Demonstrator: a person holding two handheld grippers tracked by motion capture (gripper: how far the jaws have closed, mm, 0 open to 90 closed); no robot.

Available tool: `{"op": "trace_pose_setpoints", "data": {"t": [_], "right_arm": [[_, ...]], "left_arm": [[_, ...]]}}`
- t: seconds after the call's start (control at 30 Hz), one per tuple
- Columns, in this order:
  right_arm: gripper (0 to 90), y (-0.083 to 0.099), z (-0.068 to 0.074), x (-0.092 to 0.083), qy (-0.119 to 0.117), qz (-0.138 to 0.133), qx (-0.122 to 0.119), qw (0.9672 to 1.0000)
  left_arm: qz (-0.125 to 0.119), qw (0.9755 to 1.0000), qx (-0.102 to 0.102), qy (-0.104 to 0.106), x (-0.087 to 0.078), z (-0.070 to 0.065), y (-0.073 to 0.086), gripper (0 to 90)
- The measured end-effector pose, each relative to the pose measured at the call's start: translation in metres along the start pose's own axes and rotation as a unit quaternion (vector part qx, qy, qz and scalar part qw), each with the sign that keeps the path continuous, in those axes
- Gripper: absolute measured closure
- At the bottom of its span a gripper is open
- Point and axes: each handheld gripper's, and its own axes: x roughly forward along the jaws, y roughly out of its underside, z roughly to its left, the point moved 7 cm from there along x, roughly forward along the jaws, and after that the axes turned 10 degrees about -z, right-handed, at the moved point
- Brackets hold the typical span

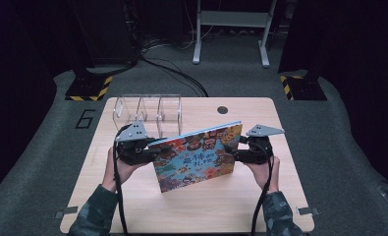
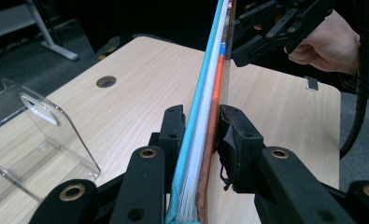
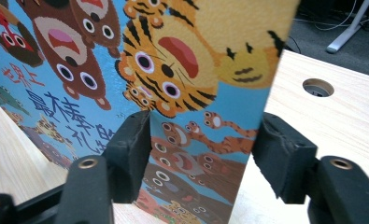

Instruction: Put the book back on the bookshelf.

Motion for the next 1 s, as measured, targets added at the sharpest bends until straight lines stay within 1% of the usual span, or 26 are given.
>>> {"op": "trace_pose_setpoints", "data": {"t": [0.03, 0.07, 0.13, 0.17, 0.2, 0.23, 0.27, 0.3, 0.37, 0.4, 0.43, 0.47, 0.5, 0.53, 0.57, 0.6, 0.63, 0.67, 0.7, 0.77, 0.8, 0.83, 0.9, 0.93, 0.97, 1.0], "right_arm": [[40.0, 0.0, -0.001, -0.001, -0.001, -0.002, 0.0, 1.0], [40.1, 0.001, -0.001, -0.001, -0.001, -0.004, 0.005, 1.0], [40.1, 0.001, -0.001, -0.002, -0.002, -0.006, 0.003, 1.0], [40.1, 0.001, 0.0, -0.002, -0.001, -0.006, 0.003, 1.0], [40.2, 0.001, 0.0, -0.002, -0.001, -0.007, 0.002, 1.0], [40.1, 0.001, 0.0, -0.002, 0.001, -0.006, 0.001, 1.0], [40.2, 0.001, 0.0, -0.002, 0.001, -0.006, 0.001, 1.0], [40.2, 0.001, 0.0, -0.002, 0.001, -0.007, 0.001, 1.0], [40.1, 0.001, 0.0, -0.003, 0.0, -0.008, 0.001, 1.0], [40.1, 0.001, 0.0, -0.003, -0.001, -0.009, 0.001, 1.0], [40.1, 0.001, 0.0, -0.003, -0.001, -0.01, 0.0, 0.9999], [40.0, 0.002, 0.0, -0.003, -0.001, -0.011, 0.0, 0.9999], [39.9, 0.002, 0.0, -0.004, -0.002, -0.011, 0.0, 0.9999], [39.9, 0.002, 0.0, -0.004, -0.003, -0.011, -0.001, 0.9999], [39.9, 0.002, 0.0, -0.004, -0.003, -0.011, -0.002, 0.9999], [39.9, 0.002, 0.0, -0.004, -0.003, -0.011, -0.002, 0.9999], [39.9, 0.002, 0.0, -0.004, -0.003, -0.011, -0.001, 0.9999], [39.7, 0.002, 0.0, -0.003, -0.002, -0.012, -0.002, 0.9999], [39.7, 0.002, 0.001, -0.003, 0.0, -0.01, 0.002, 0.9999], [39.5, 0.001, 0.0, -0.002, 0.002, -0.011, -0.002, 0.9999], [39.5, 0.001, 0.0, -0.002, 0.002, -0.01, -0.002, 0.9999], [39.2, 0.001, 0.0, -0.001, 0.002, -0.009, -0.004, 0.9999], [39.2, 0.0, 0.0, -0.001, 0.003, -0.009, -0.003, 1.0], [39.2, 0.0, 0.0, 0.0, 0.003, -0.009, -0.003, 1.0], [39.2, 0.0, 0.0, -0.001, 0.002, -0.008, -0.003, 1.0], [39.2, 0.0, 0.0, -0.001, 0.002, -0.008, -0.004, 1.0]], "left_arm": [[0.003, 1.0, -0.005, 0.002, 0.0, 0.0, 0.0, 71.2], [0.005, 0.9999, -0.009, 0.011, 0.0, 0.0, -0.001, 71.3], [-0.003, 0.9996, -0.021, 0.017, 0.0, 0.001, -0.003, 70.7], [-0.002, 0.9994, -0.023, 0.024, 0.0, 0.001, -0.003, 69.4], [-0.006, 0.9995, -0.026, 0.019, 0.0, 0.002, -0.004, 67.4], [-0.005, 0.9992, -0.032, 0.022, 0.001, 0.002, -0.003, 66.5], [0.005, 0.9989, -0.033, 0.033, 0.003, 0.001, -0.002, 65.9], [0.009, 0.9988, -0.034, 0.033, 0.004, 0.0, -0.002, 64.2], [0.022, 0.9985, -0.025, 0.043, 0.007, -0.002, 0.0, 63.1], [0.028, 0.9984, -0.022, 0.043, 0.009, -0.003, 0.001, 61.7], [0.031, 0.9987, -0.013, 0.039, 0.011, -0.004, 0.002, 61.3], [0.037, 0.9982, -0.014, 0.045, 0.011, -0.005, 0.002, 61.3], [0.034, 0.9985, -0.013, 0.042, 0.012, -0.005, 0.001, 61.1], [0.029, 0.9984, -0.021, 0.043, 0.013, -0.006, 0.0, 61.1], [0.026, 0.999, -0.016, 0.034, 0.013, -0.004, -0.002, 61.1], [0.019, 0.9996, -0.01, 0.019, 0.013, -0.002, -0.005, 61.2], [0.017, 0.9995, -0.012, 0.025, 0.012, -0.002, -0.007, 61.1], [0.012, 0.9995, -0.016, 0.023, 0.013, -0.002, -0.009, 60.0], [0.015, 0.9996, -0.014, 0.022, 0.012, -0.002, -0.012, 60.4], [0.016, 0.9997, -0.005, 0.02, 0.014, -0.003, -0.016, 61.4], [0.02, 0.9995, -0.007, 0.021, 0.016, -0.004, -0.017, 62.9], [0.027, 0.9994, -0.004, 0.019, 0.017, -0.004, -0.019, 64.8], [0.033, 0.9994, 0.001, 0.009, 0.02, -0.004, -0.021, 69.0], [0.04, 0.9991, 0.002, 0.017, 0.021, -0.003, -0.022, 69.6], [0.036, 0.9992, 0.002, 0.014, 0.022, -0.003, -0.023, 69.6], [0.039, 0.999, 0.0, 0.021, 0.023, -0.004, -0.024, 70.4]]}}
